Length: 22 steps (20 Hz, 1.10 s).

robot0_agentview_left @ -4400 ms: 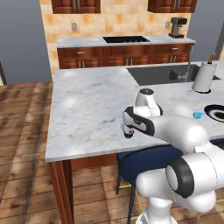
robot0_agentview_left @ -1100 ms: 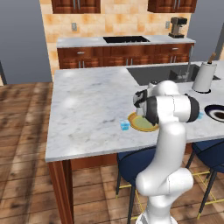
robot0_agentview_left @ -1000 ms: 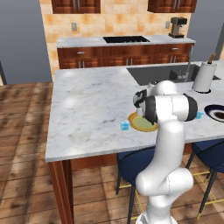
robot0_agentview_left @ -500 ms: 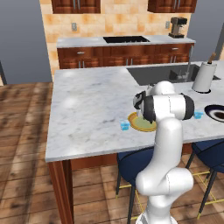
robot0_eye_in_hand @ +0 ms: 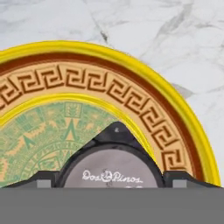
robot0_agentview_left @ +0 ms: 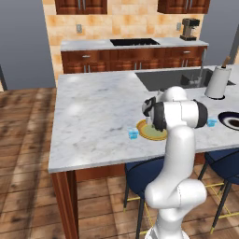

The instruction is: Place two yogurt containers on each plate.

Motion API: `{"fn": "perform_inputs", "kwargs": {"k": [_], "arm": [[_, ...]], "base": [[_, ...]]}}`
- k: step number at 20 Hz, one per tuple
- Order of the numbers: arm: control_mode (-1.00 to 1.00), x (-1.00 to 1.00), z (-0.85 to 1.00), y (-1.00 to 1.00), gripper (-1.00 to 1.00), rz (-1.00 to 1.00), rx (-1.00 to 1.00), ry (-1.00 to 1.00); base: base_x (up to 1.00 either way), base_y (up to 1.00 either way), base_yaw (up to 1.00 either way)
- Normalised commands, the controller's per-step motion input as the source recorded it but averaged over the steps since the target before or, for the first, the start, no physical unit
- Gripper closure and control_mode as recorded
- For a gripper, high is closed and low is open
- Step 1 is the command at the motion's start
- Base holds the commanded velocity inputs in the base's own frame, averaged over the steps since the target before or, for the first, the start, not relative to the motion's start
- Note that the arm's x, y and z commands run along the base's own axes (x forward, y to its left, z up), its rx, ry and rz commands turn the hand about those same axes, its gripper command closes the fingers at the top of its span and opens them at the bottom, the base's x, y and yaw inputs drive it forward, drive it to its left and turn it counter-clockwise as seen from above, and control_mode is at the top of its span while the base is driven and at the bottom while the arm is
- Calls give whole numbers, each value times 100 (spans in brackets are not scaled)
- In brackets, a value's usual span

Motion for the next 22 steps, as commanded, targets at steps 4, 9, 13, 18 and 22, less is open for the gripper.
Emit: {"fn": "perform_inputs", "kwargs": {"k": [4, 9, 13, 18, 22], "arm": [[-100, -1, 31, -3, -100, 0, 2, -6], [-100, -68, 59, 17, -100, 0, 0, -6], [-100, -97, 61, 69, -100, -4, 0, -10], [-100, -39, 63, 100, -100, -19, -1, 7], [-100, -24, -4, 99, -100, -25, 0, 17]], "base": [[0, 0, 0], [0, 0, 0], [0, 0, 0], [0, 0, 0], [0, 0, 0]]}}
